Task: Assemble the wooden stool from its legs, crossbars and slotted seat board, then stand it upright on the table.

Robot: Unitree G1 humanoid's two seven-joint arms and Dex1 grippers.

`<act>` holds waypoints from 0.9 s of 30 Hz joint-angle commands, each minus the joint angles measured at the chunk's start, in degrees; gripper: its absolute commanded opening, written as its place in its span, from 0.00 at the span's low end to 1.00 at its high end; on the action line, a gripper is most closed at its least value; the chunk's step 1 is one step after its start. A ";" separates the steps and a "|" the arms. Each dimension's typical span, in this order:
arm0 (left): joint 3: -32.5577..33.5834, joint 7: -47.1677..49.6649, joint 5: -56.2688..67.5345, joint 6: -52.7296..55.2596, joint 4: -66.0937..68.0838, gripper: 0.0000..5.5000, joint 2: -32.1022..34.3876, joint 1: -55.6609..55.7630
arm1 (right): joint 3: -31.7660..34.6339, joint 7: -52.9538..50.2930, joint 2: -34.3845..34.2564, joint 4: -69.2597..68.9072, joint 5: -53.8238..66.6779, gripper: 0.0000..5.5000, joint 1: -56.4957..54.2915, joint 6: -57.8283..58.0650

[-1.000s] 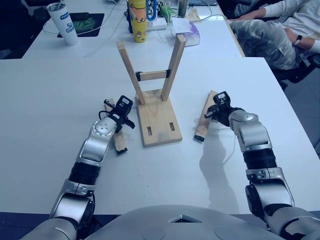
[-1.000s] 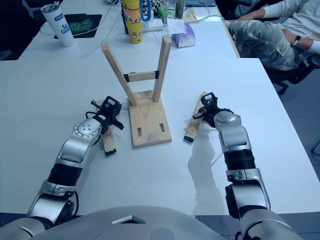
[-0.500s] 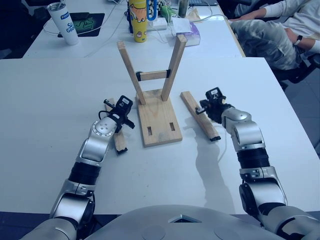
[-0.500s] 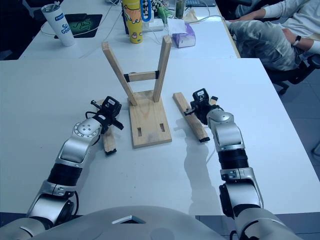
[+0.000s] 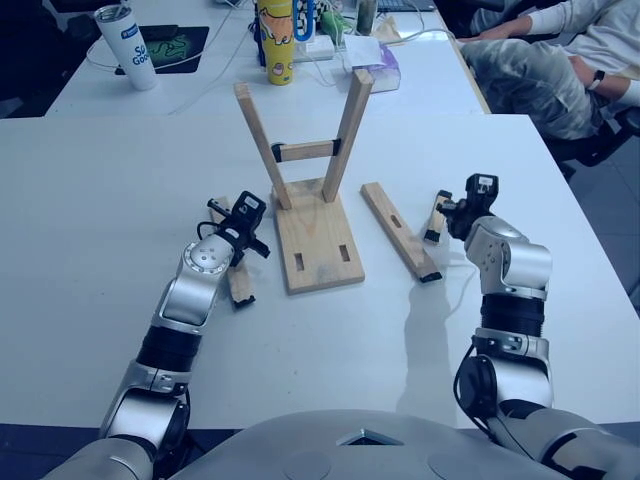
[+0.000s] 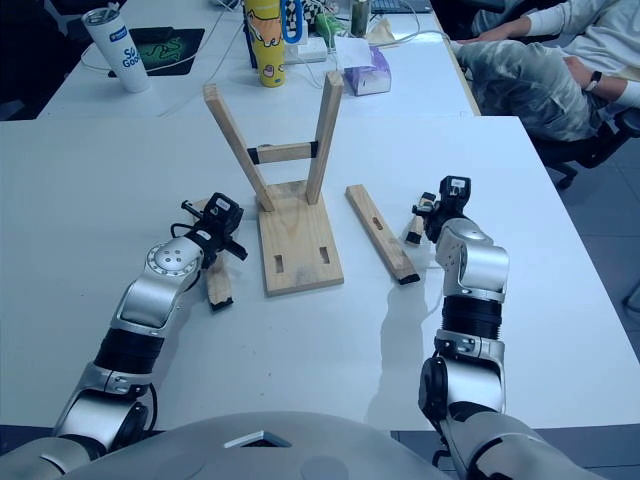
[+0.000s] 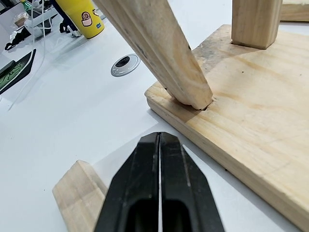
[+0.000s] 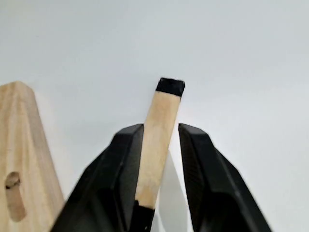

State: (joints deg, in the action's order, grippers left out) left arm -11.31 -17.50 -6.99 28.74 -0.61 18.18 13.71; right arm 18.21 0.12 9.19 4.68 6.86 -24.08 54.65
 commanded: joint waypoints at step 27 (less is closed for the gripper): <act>-0.84 0.38 -1.13 0.58 -1.18 0.00 0.38 -0.31 | 2.66 -6.56 -3.75 1.46 0.80 0.46 2.28 10.39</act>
State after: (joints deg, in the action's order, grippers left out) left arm -12.01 -17.03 -7.23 29.28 -1.58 18.29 13.31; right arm 19.66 -5.69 5.89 4.11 7.23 -23.14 62.60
